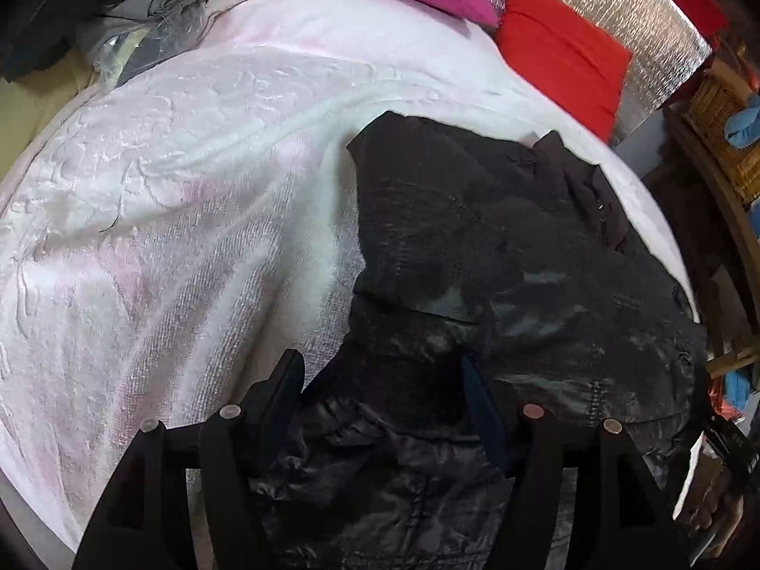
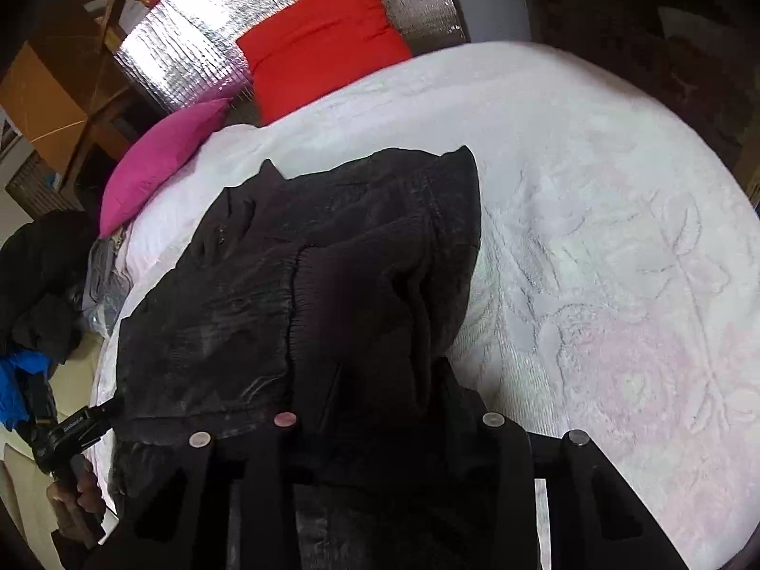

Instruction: Fold large clothes

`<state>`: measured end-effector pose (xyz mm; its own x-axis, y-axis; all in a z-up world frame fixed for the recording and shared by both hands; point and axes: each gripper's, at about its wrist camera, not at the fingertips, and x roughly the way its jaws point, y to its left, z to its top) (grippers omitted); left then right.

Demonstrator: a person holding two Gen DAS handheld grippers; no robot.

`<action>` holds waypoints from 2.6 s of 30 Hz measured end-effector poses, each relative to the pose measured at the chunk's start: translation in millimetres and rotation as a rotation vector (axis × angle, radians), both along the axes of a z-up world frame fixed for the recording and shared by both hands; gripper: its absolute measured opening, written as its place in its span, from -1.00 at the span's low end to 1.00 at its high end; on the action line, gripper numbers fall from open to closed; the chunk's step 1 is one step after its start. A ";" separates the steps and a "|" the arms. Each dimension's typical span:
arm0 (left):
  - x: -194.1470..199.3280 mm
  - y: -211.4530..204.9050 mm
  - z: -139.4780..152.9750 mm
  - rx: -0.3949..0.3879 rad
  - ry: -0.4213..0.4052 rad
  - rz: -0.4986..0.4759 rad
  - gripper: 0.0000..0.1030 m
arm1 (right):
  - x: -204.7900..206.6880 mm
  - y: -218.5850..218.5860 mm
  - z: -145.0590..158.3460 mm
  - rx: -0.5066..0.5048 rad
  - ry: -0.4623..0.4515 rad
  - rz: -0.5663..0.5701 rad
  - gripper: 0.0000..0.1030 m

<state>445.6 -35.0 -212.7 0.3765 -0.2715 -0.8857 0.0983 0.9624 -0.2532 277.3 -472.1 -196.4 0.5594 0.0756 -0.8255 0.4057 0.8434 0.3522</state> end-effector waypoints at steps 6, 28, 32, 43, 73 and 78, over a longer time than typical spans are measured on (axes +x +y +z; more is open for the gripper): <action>2.5 3.5 -0.1 -0.001 0.016 0.007 0.38 | 7.5 -9.9 -5.7 0.053 0.032 -0.001 0.04; 49.5 -25.4 -1.9 0.002 0.007 0.052 0.38 | 45.4 -32.7 -2.7 -0.060 -0.049 -0.079 -0.24; 39.6 -25.9 -2.8 0.017 0.009 0.050 0.38 | 52.7 -28.1 -17.1 -0.069 0.008 -0.056 -0.18; -12.5 -28.5 37.9 0.050 -0.183 -0.005 0.38 | -1.9 -8.5 30.3 -0.115 -0.078 -0.009 0.14; -61.5 -120.6 12.5 0.157 -0.144 -0.382 0.38 | 55.1 115.1 -2.0 -0.137 0.000 0.333 -0.25; -65.9 -120.2 18.7 0.162 -0.162 -0.390 0.38 | 48.1 117.6 2.2 -0.102 -0.009 0.322 -0.24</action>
